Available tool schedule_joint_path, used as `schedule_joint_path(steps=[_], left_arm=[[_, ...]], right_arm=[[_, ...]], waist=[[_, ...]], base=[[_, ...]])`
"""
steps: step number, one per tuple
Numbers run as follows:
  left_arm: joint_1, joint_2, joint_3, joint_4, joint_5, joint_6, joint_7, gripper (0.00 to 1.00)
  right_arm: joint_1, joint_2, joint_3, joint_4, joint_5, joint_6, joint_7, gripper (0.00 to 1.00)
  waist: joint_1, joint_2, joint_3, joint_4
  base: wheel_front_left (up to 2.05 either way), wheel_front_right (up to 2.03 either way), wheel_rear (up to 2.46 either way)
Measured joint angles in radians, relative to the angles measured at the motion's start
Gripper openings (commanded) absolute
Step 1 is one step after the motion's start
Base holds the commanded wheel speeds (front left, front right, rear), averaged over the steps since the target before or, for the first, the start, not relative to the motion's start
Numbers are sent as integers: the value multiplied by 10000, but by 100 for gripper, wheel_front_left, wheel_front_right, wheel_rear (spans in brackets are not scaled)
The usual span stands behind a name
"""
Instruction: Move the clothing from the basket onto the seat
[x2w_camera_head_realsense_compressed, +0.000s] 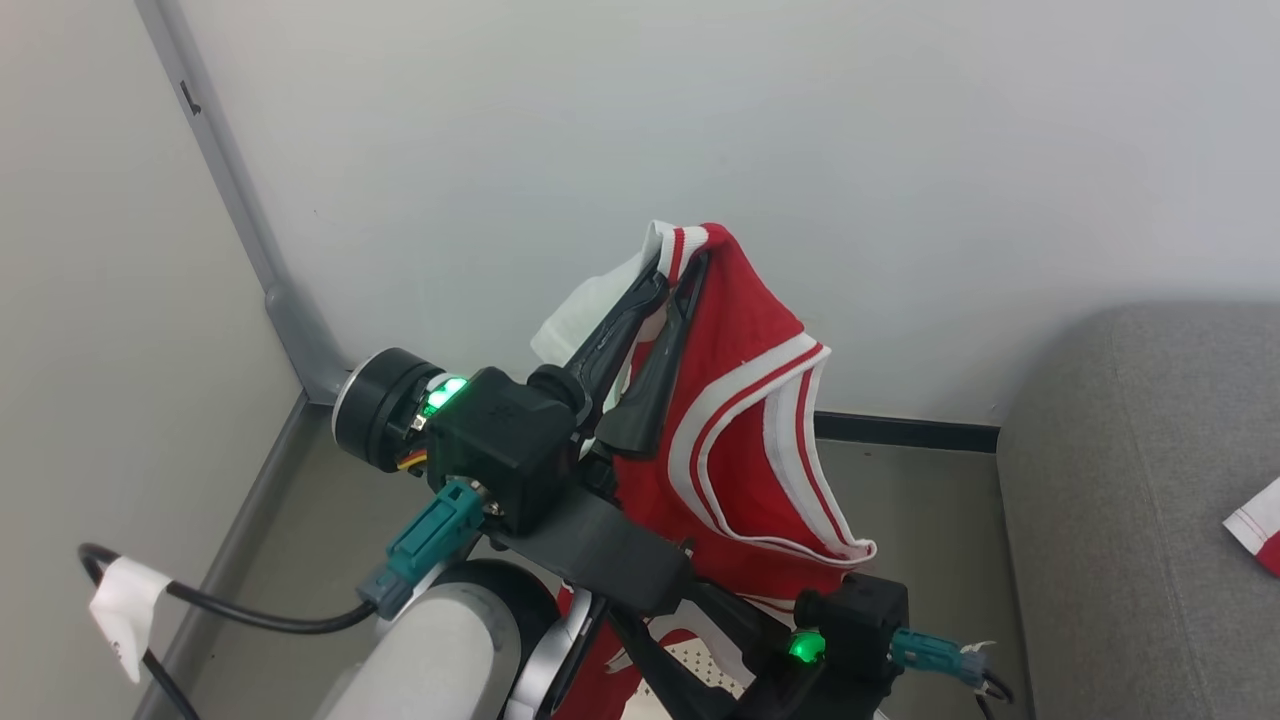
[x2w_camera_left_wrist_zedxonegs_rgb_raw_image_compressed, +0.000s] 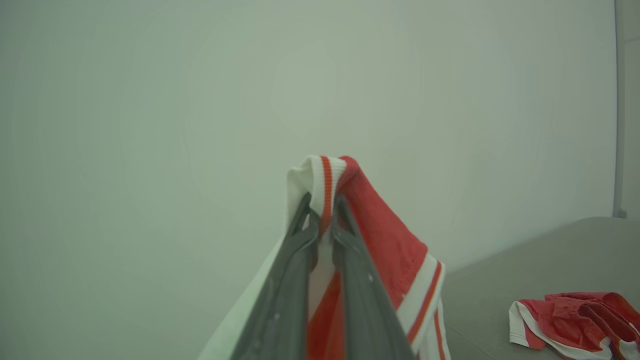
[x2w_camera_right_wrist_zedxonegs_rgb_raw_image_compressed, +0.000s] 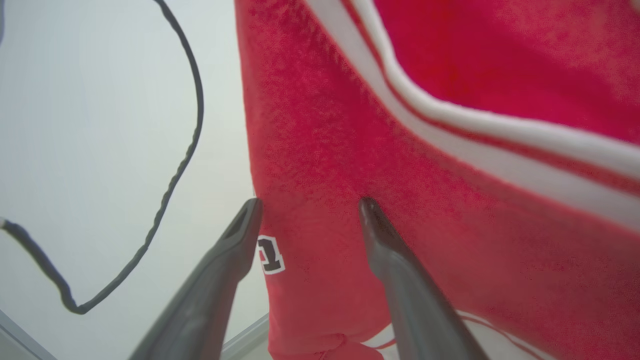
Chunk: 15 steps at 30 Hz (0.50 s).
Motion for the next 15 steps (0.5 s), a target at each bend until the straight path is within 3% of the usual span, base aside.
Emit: schedule_joint_path(steps=[1,15], left_arm=[[21,2,-15,-4,0,0,10,0],[25,2,-38,-38,0,150,224,0]], right_arm=[[-54,19,15,10,0,0,-31,0],[-373,-219,476,240,102,0,-119,0]], waist=[[0,0,9,0],[0,0,42,-13]], base=[[0,0,0],[0,0,0]])
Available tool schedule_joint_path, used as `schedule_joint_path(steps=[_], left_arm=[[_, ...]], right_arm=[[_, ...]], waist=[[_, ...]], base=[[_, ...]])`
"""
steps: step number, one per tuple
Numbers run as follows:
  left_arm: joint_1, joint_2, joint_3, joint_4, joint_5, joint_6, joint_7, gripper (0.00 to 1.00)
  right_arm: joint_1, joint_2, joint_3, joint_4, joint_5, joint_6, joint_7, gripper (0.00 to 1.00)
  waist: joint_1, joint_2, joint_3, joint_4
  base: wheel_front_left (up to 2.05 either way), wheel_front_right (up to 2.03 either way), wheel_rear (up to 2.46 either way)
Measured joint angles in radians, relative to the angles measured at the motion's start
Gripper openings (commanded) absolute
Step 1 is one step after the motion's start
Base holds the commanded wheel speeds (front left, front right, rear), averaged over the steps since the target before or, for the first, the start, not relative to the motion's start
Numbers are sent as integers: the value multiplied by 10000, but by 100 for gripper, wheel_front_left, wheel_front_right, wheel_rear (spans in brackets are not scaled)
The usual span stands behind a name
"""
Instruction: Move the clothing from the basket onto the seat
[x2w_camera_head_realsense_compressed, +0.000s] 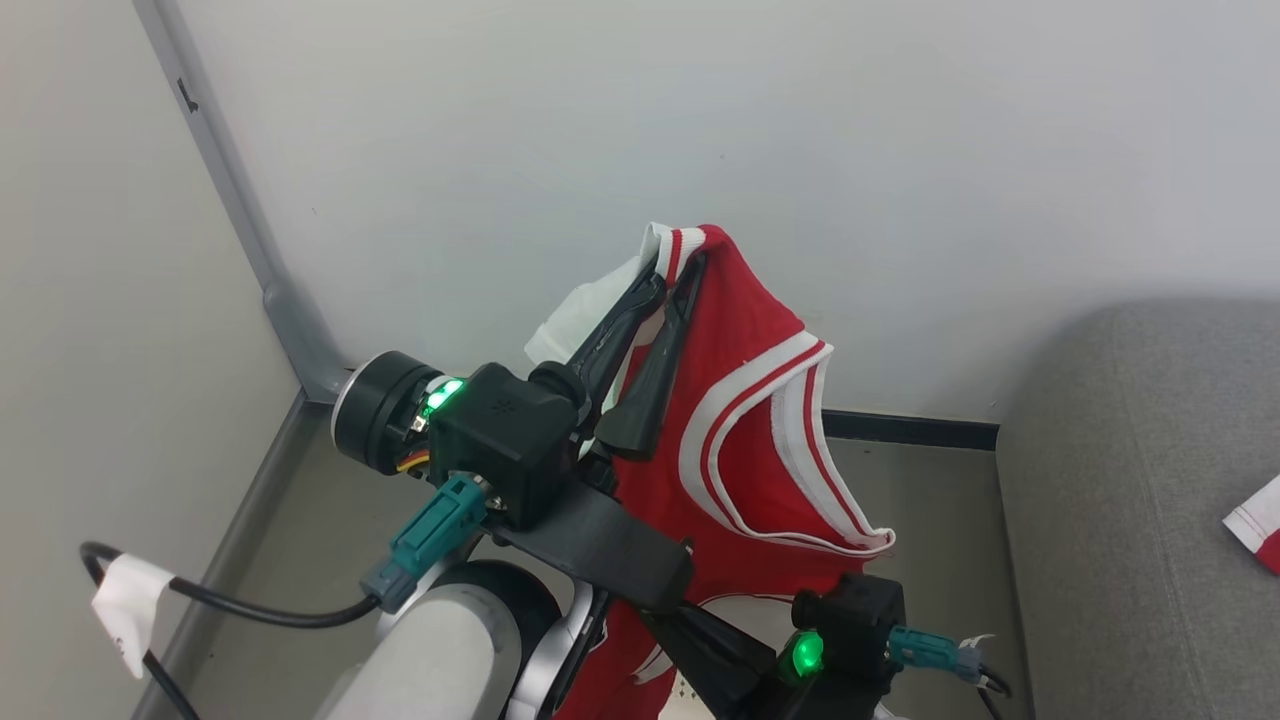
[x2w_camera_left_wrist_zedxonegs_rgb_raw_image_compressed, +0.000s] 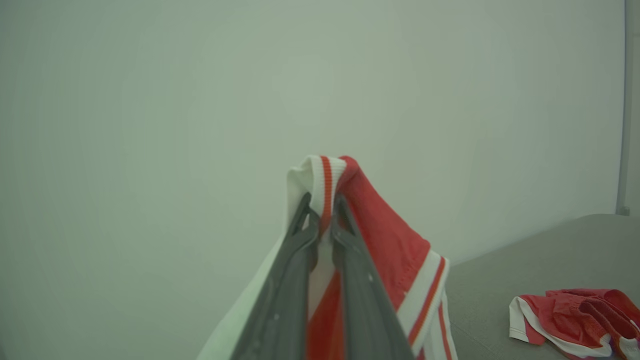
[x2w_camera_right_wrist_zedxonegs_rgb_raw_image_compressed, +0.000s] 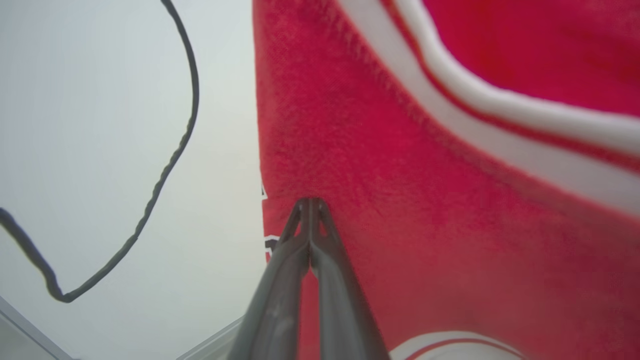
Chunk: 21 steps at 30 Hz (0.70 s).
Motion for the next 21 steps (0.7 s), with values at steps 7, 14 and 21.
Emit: schedule_joint_path(steps=[7,14,21], left_arm=[[18,13,65,-19,0,36,82,0],[73,144,322,-29,0,111,82,0],[493,305,570,-75,-4,201,81,0]], right_arm=[[-11,-303,88,-98,174,0,-19,0],[267,-775,-274,-614,336,0,-92,100],[1635,-1532,-1747,-1546,522,-12,-98,100]], waist=[[0,0,-6,-34],[0,0,-59,-106],[0,0,-201,-245]], base=[[0,0,0],[0,0,0],[0,0,0]])
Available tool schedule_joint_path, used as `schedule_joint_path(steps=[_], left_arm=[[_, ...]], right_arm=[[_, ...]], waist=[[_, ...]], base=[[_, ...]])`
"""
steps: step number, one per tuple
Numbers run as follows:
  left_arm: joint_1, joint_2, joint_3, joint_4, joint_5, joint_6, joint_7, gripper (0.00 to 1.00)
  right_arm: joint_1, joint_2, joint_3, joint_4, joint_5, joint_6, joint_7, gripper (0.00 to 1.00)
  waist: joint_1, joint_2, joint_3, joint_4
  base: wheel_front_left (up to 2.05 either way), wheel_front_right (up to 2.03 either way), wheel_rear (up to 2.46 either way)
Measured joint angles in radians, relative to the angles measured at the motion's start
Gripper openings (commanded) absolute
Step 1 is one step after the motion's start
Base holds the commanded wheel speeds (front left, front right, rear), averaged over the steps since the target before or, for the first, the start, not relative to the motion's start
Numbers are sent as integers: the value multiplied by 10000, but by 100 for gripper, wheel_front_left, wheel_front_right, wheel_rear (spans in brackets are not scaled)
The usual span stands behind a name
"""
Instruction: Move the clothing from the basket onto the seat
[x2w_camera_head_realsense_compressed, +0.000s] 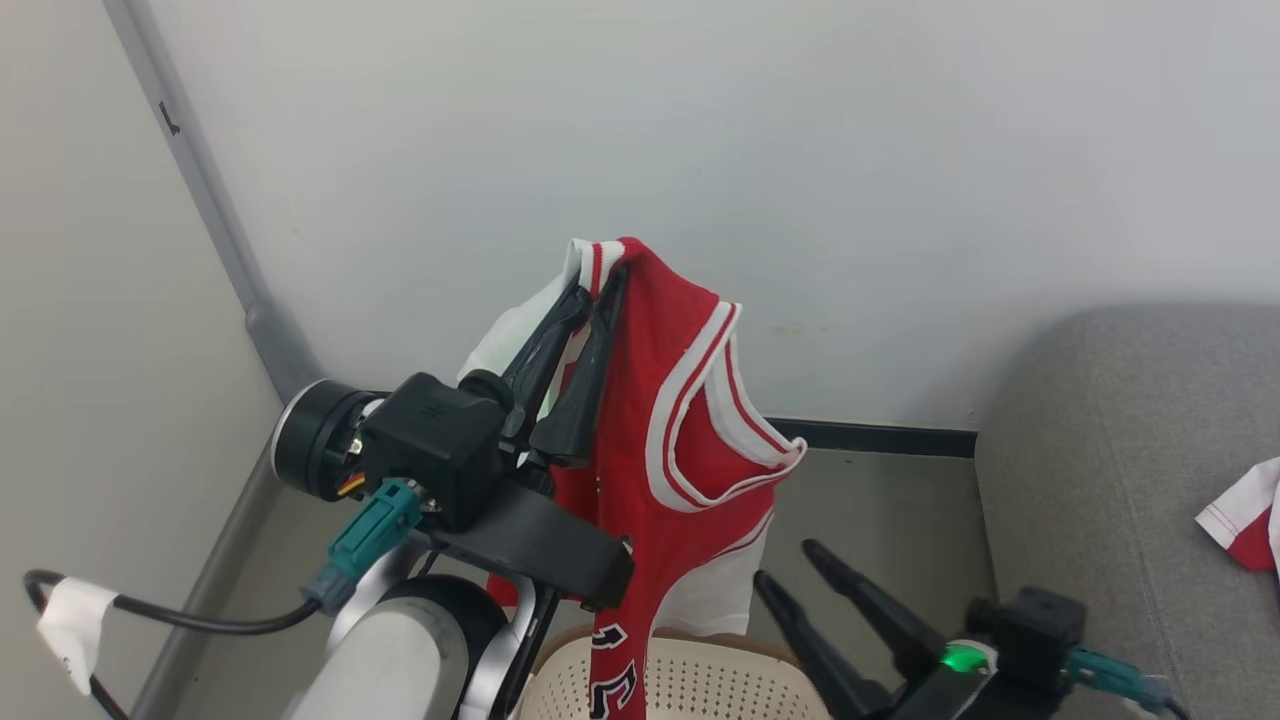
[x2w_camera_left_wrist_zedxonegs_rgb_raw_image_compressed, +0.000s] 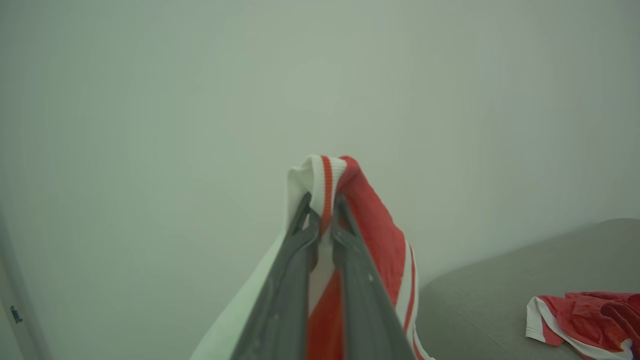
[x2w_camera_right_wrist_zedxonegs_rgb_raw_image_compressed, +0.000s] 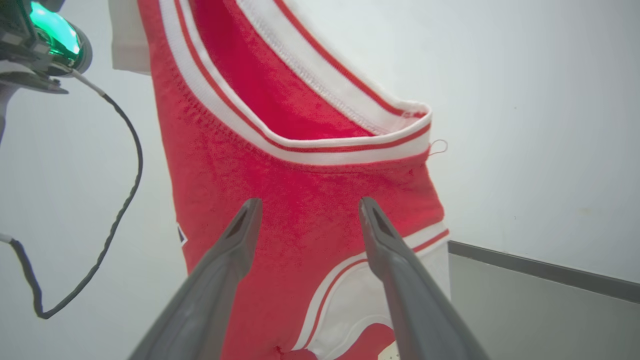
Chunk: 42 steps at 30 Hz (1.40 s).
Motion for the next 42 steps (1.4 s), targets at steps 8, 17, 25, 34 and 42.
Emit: schedule_joint_path(steps=[8,17,25,34,42], left_arm=[[366,117,121,-75,2,94,-13,0],[775,190,222,-190,10,151,-65,0],[1018,196,276,-265,-96,173,-146,0],[1210,222,267,-247,-182,171,-151,0],[1435,242,278,-230,-255,169,-222,0]], right_arm=[[1028,-1022,-1894,-644,40,-570,-2,100],[2181,-1718,-3540,-1032,-50,-1149,-2,100],[3323,-1856,-4343,-1584,-407,-1590,-2,100],[4451,-1912,-5244,-1916,-832,-1939,0,100],[5048,-1939,-5753,-2178,-1122,-2015,0,100]], waist=[[0,0,-95,-190],[0,0,-174,-388],[0,0,-232,-573],[0,0,-277,-811],[0,0,-287,-978]], base=[[0,0,0],[0,0,0],[0,0,0],[0,0,0],[0,0,0]])
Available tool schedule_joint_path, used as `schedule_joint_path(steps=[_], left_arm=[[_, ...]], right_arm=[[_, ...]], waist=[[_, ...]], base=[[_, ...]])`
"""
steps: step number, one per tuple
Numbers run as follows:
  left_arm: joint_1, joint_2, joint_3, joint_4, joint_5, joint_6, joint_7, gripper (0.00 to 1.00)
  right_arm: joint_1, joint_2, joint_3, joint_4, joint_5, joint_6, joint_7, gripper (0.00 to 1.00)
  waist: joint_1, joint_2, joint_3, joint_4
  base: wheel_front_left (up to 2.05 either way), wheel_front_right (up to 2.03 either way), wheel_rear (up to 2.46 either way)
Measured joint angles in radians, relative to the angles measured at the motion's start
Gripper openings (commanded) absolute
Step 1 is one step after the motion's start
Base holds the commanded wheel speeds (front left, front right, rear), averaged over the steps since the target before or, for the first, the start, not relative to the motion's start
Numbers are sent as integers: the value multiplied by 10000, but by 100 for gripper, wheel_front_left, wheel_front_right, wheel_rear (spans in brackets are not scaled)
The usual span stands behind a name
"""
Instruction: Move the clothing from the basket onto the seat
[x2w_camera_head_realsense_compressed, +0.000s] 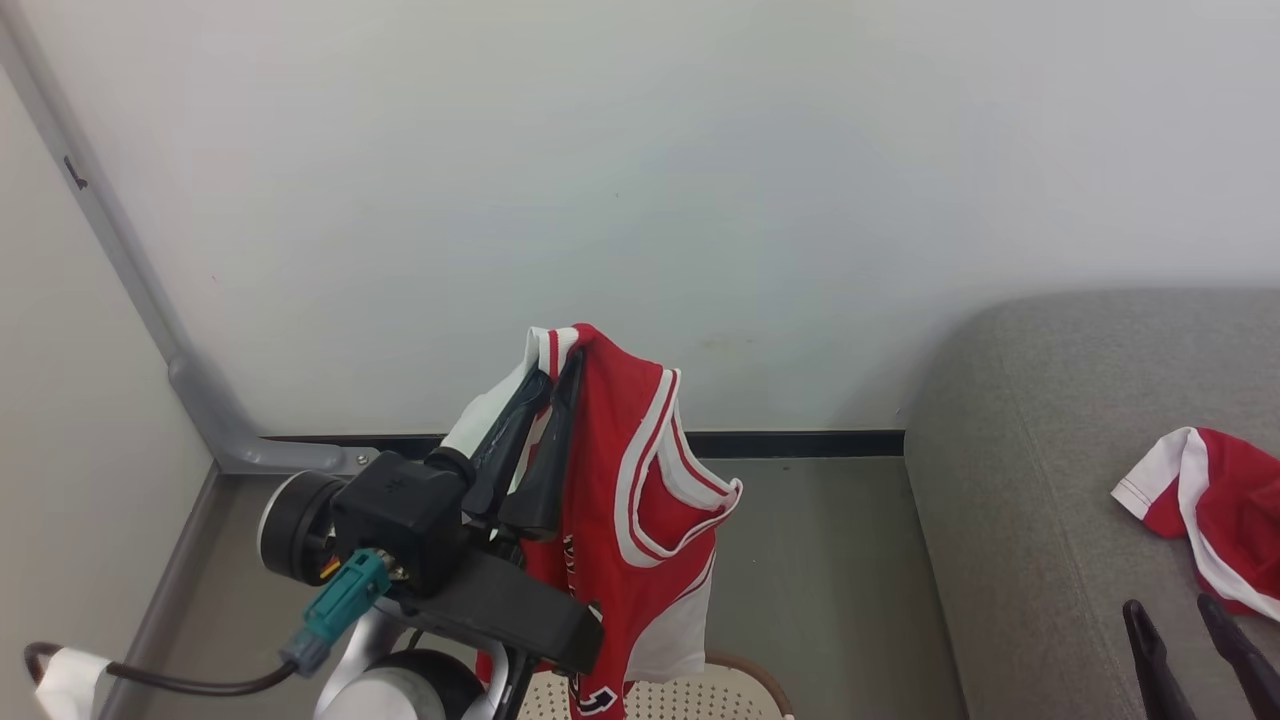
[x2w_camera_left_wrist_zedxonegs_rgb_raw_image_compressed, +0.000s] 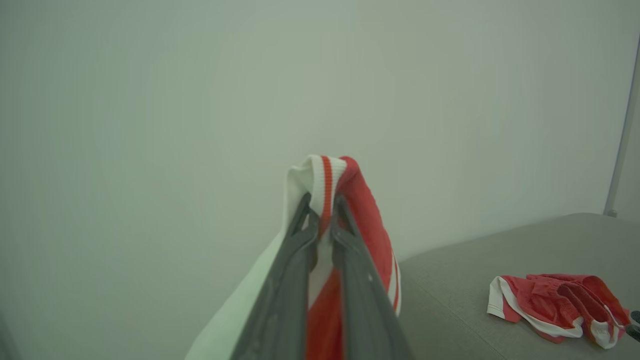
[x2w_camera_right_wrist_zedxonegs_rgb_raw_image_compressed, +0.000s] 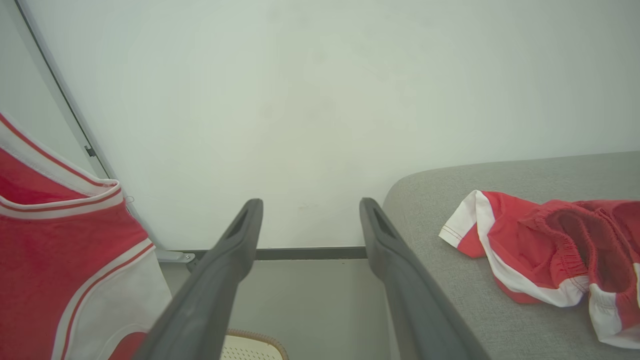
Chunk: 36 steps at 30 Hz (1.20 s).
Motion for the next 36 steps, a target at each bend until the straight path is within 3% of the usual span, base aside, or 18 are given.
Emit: schedule_joint_path(steps=[20,30,36], left_arm=[[-2,-15,-77,36,0,0,-13,0],[-42,-21,-98,44,-27,-13,-13,0],[-82,-29,-165,10,-44,-96,-10,0]], right_arm=[[368,307,-564,-395,-320,79,-2,100],[70,332,-462,-337,-454,640,-2,100],[-468,322,-138,-94,-464,1325,-2,100]], waist=[[1,0,102,-97],[1,0,142,-57],[1,0,154,41]], base=[[0,0,0],[0,0,0],[0,0,0]])
